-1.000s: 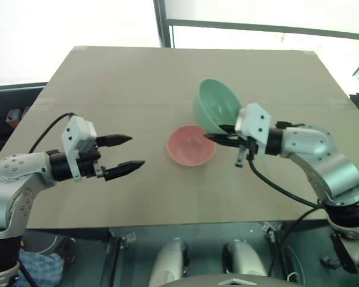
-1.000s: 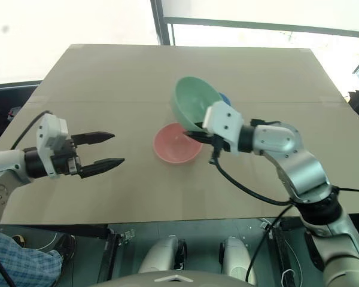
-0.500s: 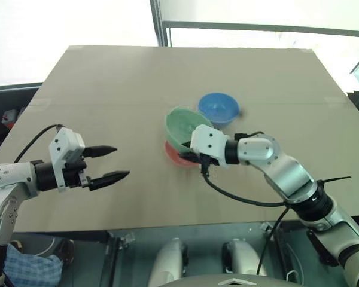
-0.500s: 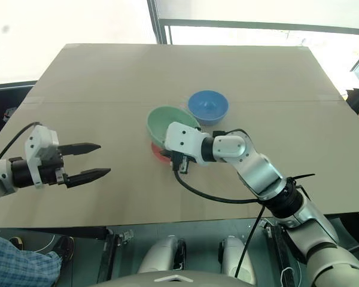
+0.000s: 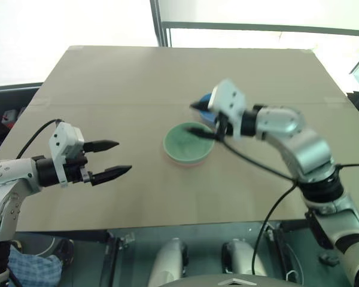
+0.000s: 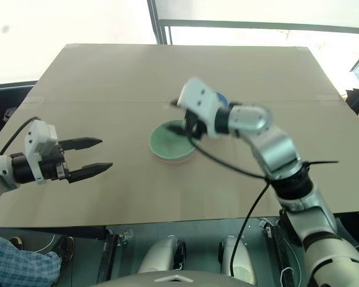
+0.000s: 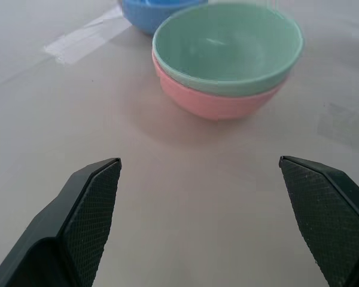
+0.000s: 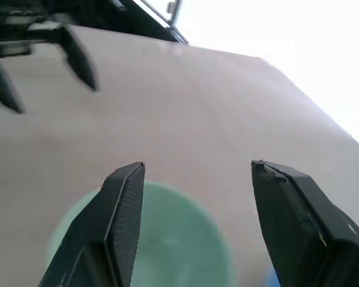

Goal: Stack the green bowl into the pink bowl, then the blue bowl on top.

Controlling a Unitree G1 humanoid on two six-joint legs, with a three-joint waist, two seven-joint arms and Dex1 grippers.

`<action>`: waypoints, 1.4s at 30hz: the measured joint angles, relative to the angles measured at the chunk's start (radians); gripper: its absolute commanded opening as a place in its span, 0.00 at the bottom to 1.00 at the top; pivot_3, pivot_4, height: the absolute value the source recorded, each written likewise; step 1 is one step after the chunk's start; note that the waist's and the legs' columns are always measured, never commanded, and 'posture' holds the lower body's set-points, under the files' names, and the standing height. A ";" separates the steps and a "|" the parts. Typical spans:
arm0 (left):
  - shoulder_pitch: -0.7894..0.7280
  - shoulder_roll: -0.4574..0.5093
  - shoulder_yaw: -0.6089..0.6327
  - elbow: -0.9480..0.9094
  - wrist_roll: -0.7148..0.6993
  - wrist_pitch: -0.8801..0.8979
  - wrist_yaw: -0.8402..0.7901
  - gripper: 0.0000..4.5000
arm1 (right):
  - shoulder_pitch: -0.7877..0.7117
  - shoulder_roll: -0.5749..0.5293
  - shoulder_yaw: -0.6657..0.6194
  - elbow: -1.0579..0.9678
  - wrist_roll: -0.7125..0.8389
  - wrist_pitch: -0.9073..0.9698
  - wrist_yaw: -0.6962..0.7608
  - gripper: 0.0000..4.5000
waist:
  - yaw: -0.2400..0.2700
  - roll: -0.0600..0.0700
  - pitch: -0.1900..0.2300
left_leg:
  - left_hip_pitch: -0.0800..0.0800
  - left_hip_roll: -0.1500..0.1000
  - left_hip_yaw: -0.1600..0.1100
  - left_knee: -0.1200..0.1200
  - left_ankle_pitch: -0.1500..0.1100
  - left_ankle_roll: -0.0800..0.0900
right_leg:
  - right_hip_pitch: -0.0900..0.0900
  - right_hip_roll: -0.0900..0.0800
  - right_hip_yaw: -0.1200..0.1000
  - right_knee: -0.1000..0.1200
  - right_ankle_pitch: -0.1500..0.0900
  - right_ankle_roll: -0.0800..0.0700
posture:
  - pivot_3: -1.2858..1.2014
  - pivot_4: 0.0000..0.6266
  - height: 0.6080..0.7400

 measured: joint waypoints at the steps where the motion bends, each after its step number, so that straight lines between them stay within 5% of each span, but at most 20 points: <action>1: -0.023 -0.020 0.000 -0.004 -0.017 0.010 0.021 1.00 | -0.006 -0.016 0.000 0.052 -0.022 -0.024 -0.001 0.66 | 0.000 -0.001 0.000 | 0.000 0.000 0.000 0.000 0.000 0.000 | 0.000 0.000 0.000 0.000 0.000 0.000 | 0.52 0.24 1.00; 6: -0.079 -0.058 -0.001 -0.004 -0.025 0.021 0.096 1.00 | -0.008 -0.011 0.065 0.340 -0.153 -0.130 -0.041 0.66 | -0.010 -0.004 0.000 | 0.000 -0.001 0.003 -0.001 0.000 0.000 | 0.000 0.000 0.003 0.000 0.000 0.000 | 0.52 0.24 1.00; 17: -0.116 -0.097 -0.051 0.036 0.097 -0.087 0.163 1.00 | -0.169 0.199 0.151 0.907 -0.353 -0.431 -0.167 0.66 | -0.032 -0.002 0.001 | -0.001 -0.001 0.004 -0.004 0.001 -0.002 | -0.002 0.002 0.004 0.001 0.000 0.000 | 0.52 0.24 1.00; 20: -0.110 -0.098 -0.052 0.037 0.102 -0.091 0.164 1.00 | -0.187 0.228 0.162 0.992 -0.384 -0.478 -0.163 0.50 | -0.031 -0.002 0.001 | -0.001 0.000 0.004 -0.004 0.001 -0.002 | -0.002 0.002 0.003 0.001 0.000 0.000 | 0.52 0.24 1.00; 21: -0.110 -0.098 -0.052 0.037 0.102 -0.093 0.164 1.00 | -0.191 0.234 0.162 1.007 -0.389 -0.490 -0.156 0.43 | -0.032 -0.002 0.001 | -0.001 0.000 0.004 -0.004 0.001 -0.002 | -0.002 0.002 0.003 0.001 0.000 0.000 | 0.52 0.24 1.00; 32: -0.104 -0.098 -0.052 0.037 0.103 -0.094 0.163 1.00 | -0.229 0.258 0.089 0.997 -0.380 -0.515 -0.157 0.43 | -0.032 -0.002 0.001 | -0.001 0.000 0.003 -0.004 0.001 -0.002 | -0.002 0.002 0.003 0.001 0.000 0.000 | 0.52 0.24 1.00; 42: -0.105 -0.098 -0.066 0.038 0.116 -0.103 0.149 1.00 | -0.199 0.280 0.034 0.790 -0.308 -0.347 -0.105 0.43 | -0.029 -0.002 0.001 | -0.001 0.000 0.003 -0.004 0.001 -0.002 | -0.002 0.002 0.002 0.002 0.000 0.000 | 0.52 0.24 1.00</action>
